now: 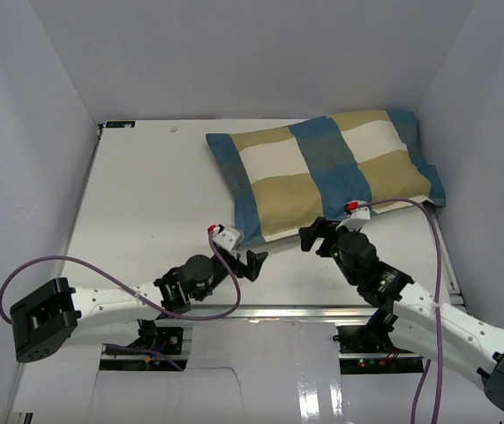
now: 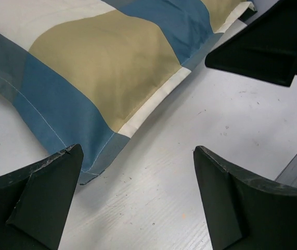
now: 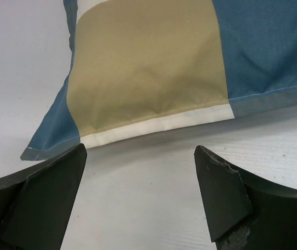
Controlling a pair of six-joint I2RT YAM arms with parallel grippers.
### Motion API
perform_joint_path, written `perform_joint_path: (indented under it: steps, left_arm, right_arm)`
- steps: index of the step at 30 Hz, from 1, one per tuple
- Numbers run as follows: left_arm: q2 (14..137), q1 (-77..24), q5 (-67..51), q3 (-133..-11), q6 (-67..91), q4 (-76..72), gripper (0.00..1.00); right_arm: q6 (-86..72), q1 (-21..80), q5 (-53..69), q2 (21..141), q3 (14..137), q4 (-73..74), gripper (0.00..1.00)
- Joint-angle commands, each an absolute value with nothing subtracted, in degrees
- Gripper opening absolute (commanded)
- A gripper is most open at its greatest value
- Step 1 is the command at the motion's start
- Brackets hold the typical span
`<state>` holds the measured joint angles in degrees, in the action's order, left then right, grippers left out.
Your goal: Remove the pillowcase from the pillow
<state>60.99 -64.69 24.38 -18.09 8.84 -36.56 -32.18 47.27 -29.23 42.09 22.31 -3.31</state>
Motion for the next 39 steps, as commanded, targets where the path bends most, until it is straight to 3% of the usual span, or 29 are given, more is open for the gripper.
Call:
perform_joint_path:
  steps: [1,12,18,28,32,33,35,37,39]
  left_arm:
    - [62.0,-64.8,21.7,-20.4,9.2,-37.2,0.98]
    - [60.9,-64.8,26.8,-19.9,9.3,-37.0,0.98]
    - [68.8,-64.5,44.4,-26.5,12.8,-27.4,0.96]
    - [84.4,-57.0,36.0,-34.6,20.1,-17.9,0.93]
    - [85.9,-55.8,31.4,-35.2,20.7,-17.9,0.85]
    - [86.1,-55.8,31.2,-35.4,20.5,-17.8,0.82]
    - [86.5,-55.6,31.0,-35.9,20.4,-17.2,0.51]
    - [86.0,-55.5,30.9,-35.8,20.7,-16.8,0.32]
    - [85.1,-55.1,31.0,-35.6,21.3,-16.3,0.01]
  right_arm:
    - [-35.2,47.4,-34.6,40.0,21.8,-8.4,0.9]
    - [-33.9,47.3,-34.0,36.5,19.8,-10.7,0.9]
    - [-31.9,47.4,-32.4,32.0,16.0,-15.4,0.9]
    - [-30.0,47.3,-33.1,24.1,14.8,-14.0,0.9]
    - [-29.6,47.3,-32.7,23.2,14.6,-14.1,0.91]
    - [-29.6,47.3,-32.6,23.1,14.5,-14.1,0.91]
    - [-29.5,47.3,-32.4,23.1,14.5,-14.2,0.91]
    - [-29.5,47.3,-32.3,23.4,14.4,-14.5,0.91]
    - [-29.4,47.3,-32.2,23.6,14.5,-14.5,0.91]
